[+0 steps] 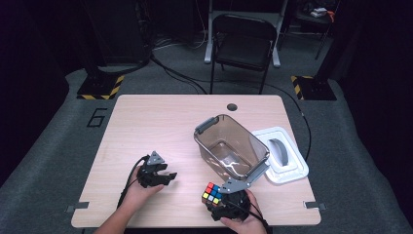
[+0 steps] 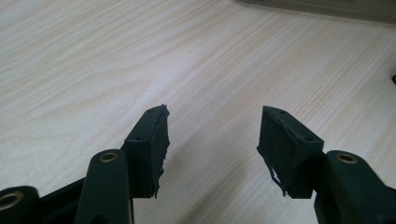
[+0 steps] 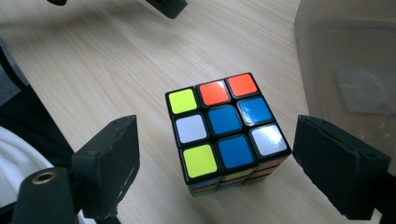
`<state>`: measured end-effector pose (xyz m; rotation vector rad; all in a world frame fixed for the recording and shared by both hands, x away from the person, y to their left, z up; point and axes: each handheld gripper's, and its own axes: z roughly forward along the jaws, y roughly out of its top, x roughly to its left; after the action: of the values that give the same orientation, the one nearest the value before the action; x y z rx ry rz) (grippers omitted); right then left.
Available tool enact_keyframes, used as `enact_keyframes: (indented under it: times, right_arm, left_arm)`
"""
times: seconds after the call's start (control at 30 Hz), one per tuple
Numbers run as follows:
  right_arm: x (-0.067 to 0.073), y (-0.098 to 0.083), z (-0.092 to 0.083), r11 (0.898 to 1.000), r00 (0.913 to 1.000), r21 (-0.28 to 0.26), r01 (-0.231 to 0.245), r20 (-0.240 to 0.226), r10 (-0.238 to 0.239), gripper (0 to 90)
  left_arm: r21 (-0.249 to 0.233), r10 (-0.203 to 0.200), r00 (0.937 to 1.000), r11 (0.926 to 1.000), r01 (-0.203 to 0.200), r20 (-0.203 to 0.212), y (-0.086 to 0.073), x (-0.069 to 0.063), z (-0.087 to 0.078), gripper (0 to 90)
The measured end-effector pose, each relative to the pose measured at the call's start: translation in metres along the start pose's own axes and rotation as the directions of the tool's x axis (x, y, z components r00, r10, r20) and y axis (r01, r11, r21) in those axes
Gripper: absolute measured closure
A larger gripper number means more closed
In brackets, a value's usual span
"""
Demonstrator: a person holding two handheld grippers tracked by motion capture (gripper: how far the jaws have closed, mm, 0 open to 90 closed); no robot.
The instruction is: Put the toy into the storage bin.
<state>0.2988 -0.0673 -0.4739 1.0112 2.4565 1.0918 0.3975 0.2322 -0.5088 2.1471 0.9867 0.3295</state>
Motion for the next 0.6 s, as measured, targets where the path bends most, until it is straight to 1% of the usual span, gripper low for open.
enact_keyframes:
  times: [0.2,0.23,0.27,0.3,0.33,0.4,0.43,0.47,0.5,0.53,0.57,0.6]
  right_arm:
    - [0.001,-0.001,0.004,1.000,1.0000,0.015,-0.005,-0.003,0.005,14.6]
    - [0.001,-0.002,0.005,1.000,0.9999,0.019,0.010,-0.006,-0.010,14.8]
    - [0.002,-0.002,0.005,1.000,0.9999,0.024,0.008,-0.007,-0.008,15.0]
    - [0.003,-0.002,0.006,1.000,0.9998,0.026,0.014,-0.015,-0.014,15.6]
    - [0.005,-0.002,0.007,0.999,0.9997,0.031,0.010,-0.024,-0.010,16.5]
    - [0.005,-0.002,0.007,0.999,0.9997,0.032,0.014,-0.020,-0.013,17.1]
    - [0.006,-0.002,0.010,0.999,0.9996,0.041,0.024,-0.015,-0.023,18.1]
    - [0.006,-0.002,0.010,0.999,0.9996,0.041,0.024,-0.015,-0.023,18.1]
    - [0.008,-0.002,0.013,0.999,0.9998,0.051,0.013,-0.017,-0.012,19.7]
    - [0.008,-0.002,0.013,0.999,0.9998,0.051,0.013,-0.017,-0.012,19.7]
    - [0.009,-0.001,0.015,0.999,0.9996,0.046,0.021,-0.020,-0.020,23.0]
    - [0.009,-0.001,0.015,0.999,0.9996,0.046,0.021,-0.020,-0.020,23.0]
  left_arm:
    - [0.001,-0.002,1.0000,1.0000,0.002,-0.002,0.000,0.000,-0.001,42.6]
    - [0.001,-0.002,1.0000,1.0000,0.002,-0.002,0.000,0.000,-0.001,42.6]
    - [0.002,-0.001,1.0000,1.0000,0.001,-0.003,0.000,0.000,-0.001,42.6]
    - [0.003,-0.003,1.0000,1.0000,0.003,-0.001,0.000,0.000,0.000,42.6]
    - [0.003,0.001,1.0000,1.0000,-0.001,-0.003,0.000,0.001,0.000,42.6]
    - [0.002,0.000,1.0000,1.0000,0.000,-0.003,0.000,0.001,0.000,42.6]
    - [0.000,0.000,1.0000,1.0000,0.000,-0.006,0.000,0.001,0.000,42.6]
    - [0.000,0.000,1.0000,1.0000,0.000,-0.006,0.000,0.001,0.000,42.6]
    - [0.005,0.001,1.0000,1.0000,-0.001,-0.001,0.000,0.001,-0.002,42.6]
    - [0.005,0.001,1.0000,1.0000,-0.001,-0.001,0.000,0.001,-0.002,42.6]
    - [0.002,0.001,1.0000,1.0000,-0.001,-0.004,0.000,0.001,-0.002,42.6]
    - [0.002,0.001,1.0000,1.0000,-0.001,-0.004,0.000,0.001,-0.002,42.6]
